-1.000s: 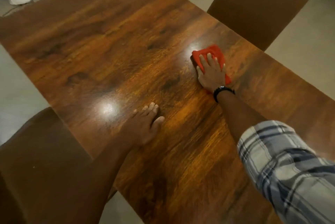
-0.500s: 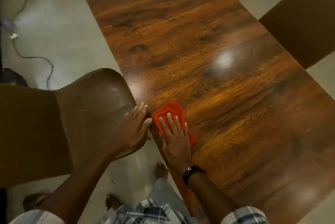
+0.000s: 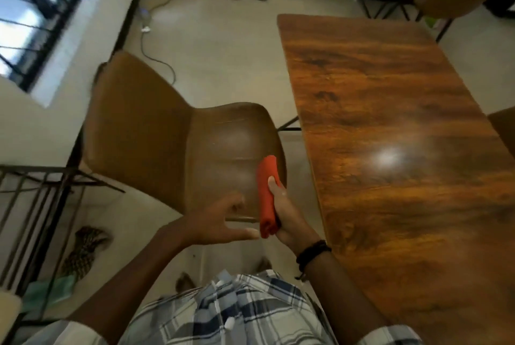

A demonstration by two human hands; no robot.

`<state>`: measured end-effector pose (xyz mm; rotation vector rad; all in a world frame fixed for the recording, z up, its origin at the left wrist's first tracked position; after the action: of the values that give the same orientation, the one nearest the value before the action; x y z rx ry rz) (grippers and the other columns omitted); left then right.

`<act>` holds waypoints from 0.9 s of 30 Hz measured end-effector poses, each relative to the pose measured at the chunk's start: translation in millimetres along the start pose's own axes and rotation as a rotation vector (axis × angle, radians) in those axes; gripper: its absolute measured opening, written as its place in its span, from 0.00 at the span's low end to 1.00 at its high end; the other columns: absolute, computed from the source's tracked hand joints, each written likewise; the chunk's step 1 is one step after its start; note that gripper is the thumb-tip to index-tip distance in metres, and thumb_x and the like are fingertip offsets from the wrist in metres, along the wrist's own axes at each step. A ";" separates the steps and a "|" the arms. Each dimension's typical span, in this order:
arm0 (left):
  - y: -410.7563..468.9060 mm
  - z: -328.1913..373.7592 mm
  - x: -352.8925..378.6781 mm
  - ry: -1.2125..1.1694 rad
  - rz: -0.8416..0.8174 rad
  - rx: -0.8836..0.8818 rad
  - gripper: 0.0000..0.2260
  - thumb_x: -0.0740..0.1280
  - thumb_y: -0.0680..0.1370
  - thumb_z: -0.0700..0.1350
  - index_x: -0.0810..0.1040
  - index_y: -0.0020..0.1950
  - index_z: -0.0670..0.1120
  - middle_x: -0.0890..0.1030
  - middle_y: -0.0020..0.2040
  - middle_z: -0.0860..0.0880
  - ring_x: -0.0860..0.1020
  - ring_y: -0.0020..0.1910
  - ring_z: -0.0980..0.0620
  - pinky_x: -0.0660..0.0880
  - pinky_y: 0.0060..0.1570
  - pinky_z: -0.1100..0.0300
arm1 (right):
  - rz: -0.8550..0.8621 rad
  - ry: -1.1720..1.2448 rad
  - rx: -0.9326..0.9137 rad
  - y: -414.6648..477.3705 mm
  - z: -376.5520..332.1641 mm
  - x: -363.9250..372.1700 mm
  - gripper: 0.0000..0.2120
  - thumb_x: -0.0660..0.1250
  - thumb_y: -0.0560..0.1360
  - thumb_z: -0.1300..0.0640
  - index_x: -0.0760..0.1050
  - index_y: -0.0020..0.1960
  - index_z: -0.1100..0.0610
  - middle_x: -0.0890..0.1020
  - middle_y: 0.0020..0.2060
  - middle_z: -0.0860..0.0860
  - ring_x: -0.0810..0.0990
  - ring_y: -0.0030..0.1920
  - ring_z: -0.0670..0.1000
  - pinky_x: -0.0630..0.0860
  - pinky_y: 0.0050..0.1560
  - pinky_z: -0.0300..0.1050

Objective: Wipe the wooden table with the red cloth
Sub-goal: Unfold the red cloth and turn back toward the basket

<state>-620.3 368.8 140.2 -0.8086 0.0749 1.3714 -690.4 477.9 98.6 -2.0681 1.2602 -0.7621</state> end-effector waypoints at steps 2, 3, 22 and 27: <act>-20.2 -5.5 -12.6 -0.053 0.025 0.040 0.27 0.75 0.62 0.69 0.70 0.55 0.63 0.74 0.53 0.65 0.76 0.53 0.64 0.75 0.53 0.64 | -0.032 0.114 0.085 -7.5 7.9 43.3 0.18 0.62 0.80 0.45 0.70 0.64 0.54 0.81 0.54 0.58 0.81 0.53 0.56 0.78 0.59 0.54; -29.5 -12.6 -21.2 -0.077 0.063 0.052 0.27 0.75 0.62 0.69 0.71 0.55 0.62 0.76 0.52 0.63 0.77 0.52 0.63 0.78 0.52 0.62 | -0.062 0.131 0.110 -12.3 10.3 67.0 0.15 0.62 0.80 0.45 0.72 0.59 0.56 0.83 0.48 0.58 0.83 0.48 0.56 0.80 0.54 0.53; -168.6 -138.2 -144.3 -0.907 0.649 -0.115 0.11 0.65 0.79 0.38 0.77 0.60 0.46 0.82 0.54 0.45 0.82 0.54 0.47 0.79 0.55 0.53 | -0.755 -0.936 -0.627 -75.2 -7.0 283.7 0.24 0.68 0.78 0.51 0.68 0.73 0.47 0.79 0.60 0.47 0.77 0.58 0.39 0.76 0.54 0.32; -190.5 -140.3 -160.9 -0.889 0.810 -0.159 0.14 0.63 0.78 0.34 0.78 0.59 0.47 0.82 0.53 0.43 0.81 0.54 0.44 0.80 0.53 0.55 | -0.779 -0.955 -0.847 -75.1 -25.3 314.3 0.26 0.74 0.73 0.53 0.71 0.69 0.47 0.78 0.60 0.40 0.76 0.59 0.39 0.74 0.56 0.31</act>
<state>-434.4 161.3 205.3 -0.2106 -0.4513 2.4253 -544.8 215.9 222.1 -3.0262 0.1660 0.6346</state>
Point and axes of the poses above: each hand's wrist, its own y-axis towards the middle knuckle, its own x-axis out of the palm, z = x × y, the point moved 10 cm from there along y, towards the middle knuckle
